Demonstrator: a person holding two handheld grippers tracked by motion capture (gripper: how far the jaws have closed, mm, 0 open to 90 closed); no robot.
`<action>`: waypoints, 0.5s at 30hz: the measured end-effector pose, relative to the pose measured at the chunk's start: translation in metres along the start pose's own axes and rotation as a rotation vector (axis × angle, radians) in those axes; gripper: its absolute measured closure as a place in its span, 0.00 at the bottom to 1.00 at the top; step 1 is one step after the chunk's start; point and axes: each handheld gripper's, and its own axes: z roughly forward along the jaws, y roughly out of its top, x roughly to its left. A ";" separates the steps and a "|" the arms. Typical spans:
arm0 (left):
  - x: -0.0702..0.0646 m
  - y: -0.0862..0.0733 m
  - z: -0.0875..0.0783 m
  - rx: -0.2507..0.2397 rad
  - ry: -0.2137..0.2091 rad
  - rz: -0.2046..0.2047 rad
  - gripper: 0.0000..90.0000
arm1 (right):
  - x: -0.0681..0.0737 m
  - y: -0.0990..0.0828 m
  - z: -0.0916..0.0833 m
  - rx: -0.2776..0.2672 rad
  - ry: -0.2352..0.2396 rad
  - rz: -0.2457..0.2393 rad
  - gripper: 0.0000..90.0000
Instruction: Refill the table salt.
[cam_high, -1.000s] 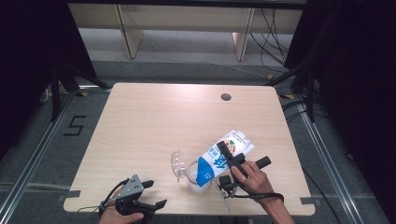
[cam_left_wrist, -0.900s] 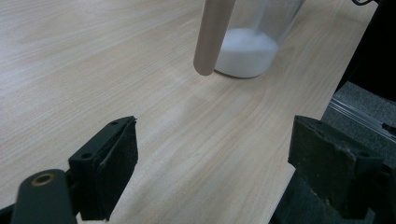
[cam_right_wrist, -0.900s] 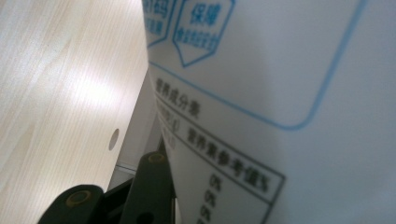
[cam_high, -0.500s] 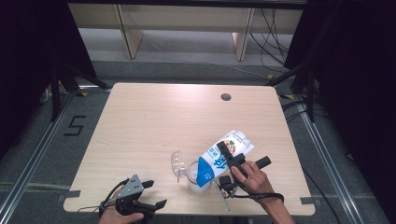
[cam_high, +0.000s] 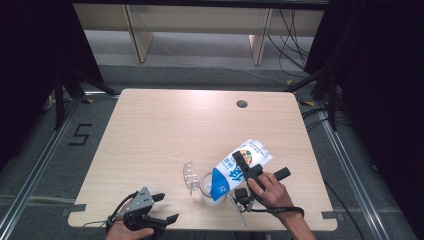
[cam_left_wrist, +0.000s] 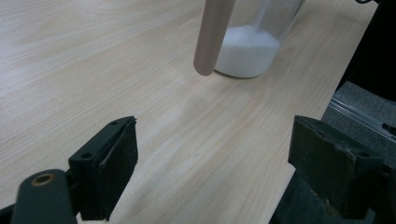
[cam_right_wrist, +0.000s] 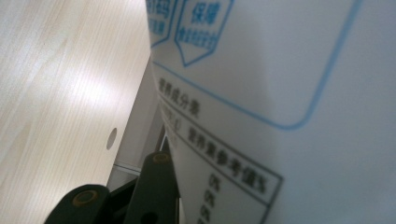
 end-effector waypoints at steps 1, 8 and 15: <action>0.000 0.000 0.000 0.000 -0.001 0.002 0.17 | -0.001 0.000 0.000 -0.001 -0.005 -0.015 0.78; 0.000 0.000 0.000 -0.001 0.000 0.000 0.17 | -0.002 0.000 0.000 0.002 -0.010 -0.022 0.79; 0.001 0.000 0.000 0.000 -0.002 0.001 0.17 | -0.001 0.001 0.000 0.009 -0.008 -0.030 0.79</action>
